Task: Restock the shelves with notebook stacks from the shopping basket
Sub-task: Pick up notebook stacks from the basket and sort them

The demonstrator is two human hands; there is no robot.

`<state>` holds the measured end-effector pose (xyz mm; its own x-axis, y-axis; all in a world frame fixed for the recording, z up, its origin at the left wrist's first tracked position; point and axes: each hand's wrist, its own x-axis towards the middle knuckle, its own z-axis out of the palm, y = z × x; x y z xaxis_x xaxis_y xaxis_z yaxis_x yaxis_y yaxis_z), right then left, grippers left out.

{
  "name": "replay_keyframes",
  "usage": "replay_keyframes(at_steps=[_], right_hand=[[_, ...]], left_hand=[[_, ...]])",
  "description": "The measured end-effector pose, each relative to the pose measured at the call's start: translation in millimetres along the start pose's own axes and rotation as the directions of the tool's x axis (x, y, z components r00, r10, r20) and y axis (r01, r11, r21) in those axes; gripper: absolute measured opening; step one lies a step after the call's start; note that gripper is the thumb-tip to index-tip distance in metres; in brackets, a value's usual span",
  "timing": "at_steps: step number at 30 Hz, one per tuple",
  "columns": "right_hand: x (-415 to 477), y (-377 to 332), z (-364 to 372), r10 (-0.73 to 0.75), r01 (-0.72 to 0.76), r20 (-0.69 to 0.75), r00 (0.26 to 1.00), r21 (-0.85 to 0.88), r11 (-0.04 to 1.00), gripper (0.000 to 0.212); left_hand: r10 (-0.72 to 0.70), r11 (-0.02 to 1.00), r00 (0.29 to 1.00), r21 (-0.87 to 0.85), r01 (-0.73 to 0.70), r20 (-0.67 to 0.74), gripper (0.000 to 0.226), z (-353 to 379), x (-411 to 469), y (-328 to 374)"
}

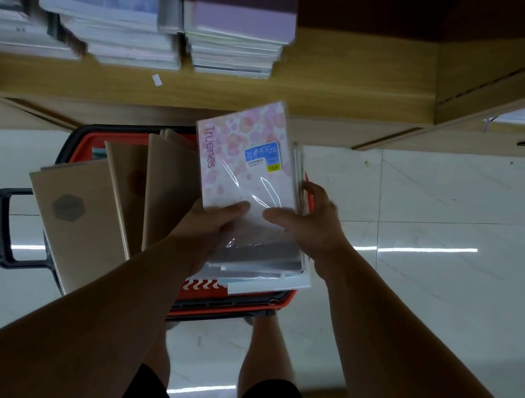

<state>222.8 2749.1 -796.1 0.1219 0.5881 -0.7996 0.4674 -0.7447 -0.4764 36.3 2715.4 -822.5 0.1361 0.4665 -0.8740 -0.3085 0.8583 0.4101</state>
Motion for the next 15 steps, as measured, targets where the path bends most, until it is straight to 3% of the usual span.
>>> replay_keyframes(at_steps=[2, 6, 11, 14, 15], right_hand=[[4, 5, 1, -0.004, -0.009, 0.073, 0.997, 0.178, 0.984, 0.105], [7, 1, -1, -0.151, 0.106, 0.148, 0.977, 0.276, 0.955, 0.074], [18, 5, -12, -0.201, 0.116, 0.282, 0.938, 0.29, 0.95, 0.076], [24, 15, -25, -0.168, 0.057, 0.309, 0.936, 0.336, 0.94, 0.052], [25, 20, -28, -0.161, 0.048, 0.313, 0.936, 0.338, 0.94, 0.057]], left_hand=[[0.01, 1.0, 1.0, -0.002, -0.01, 0.009, 0.03, -2, 2, -2], [-0.005, 0.999, 1.0, -0.048, 0.005, 0.004, 0.034, -5, 1, 0], [-0.081, 0.971, 0.997, -0.223, 0.081, 0.009, 0.033, -3, 5, 6], [-0.048, 0.979, 0.999, -0.199, 0.05, 0.01, 0.051, 0, 8, 1], [-0.039, 0.981, 0.999, -0.191, 0.042, 0.018, 0.06, 1, 8, -1]])
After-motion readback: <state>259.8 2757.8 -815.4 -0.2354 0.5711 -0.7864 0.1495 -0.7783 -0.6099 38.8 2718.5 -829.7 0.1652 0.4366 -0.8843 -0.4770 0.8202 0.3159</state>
